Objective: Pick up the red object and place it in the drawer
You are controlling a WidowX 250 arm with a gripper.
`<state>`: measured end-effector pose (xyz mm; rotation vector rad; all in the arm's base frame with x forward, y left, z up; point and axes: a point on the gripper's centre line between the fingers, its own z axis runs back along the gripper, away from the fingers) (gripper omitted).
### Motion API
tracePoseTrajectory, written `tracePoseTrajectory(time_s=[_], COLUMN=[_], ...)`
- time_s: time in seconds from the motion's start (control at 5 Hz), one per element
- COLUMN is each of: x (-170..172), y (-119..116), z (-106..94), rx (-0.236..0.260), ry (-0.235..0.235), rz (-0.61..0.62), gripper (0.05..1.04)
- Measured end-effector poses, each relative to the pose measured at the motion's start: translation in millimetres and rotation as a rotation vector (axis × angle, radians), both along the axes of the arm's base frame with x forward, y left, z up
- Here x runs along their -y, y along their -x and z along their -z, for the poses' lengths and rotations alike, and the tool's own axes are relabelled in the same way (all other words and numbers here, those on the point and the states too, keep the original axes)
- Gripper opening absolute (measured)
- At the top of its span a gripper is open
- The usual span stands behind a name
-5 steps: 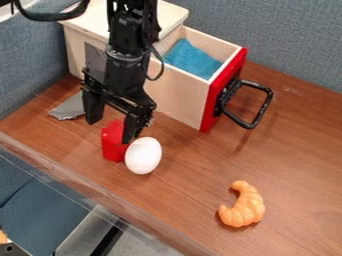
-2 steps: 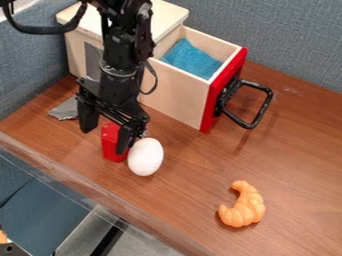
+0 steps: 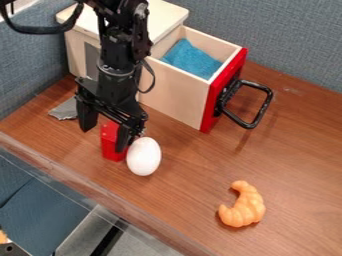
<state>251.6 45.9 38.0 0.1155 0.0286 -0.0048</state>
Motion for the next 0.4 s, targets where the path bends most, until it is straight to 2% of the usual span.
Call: tracePoseTrajectory(time_s=[0.2, 0.4], x=[0.3, 0.4], y=[0.3, -0.7], z=[4.4, 5.8], rx=[-0.011, -0.001], ry=[0.003, 0.003], rz=[0.001, -0.015], gripper=[0.96, 0.733])
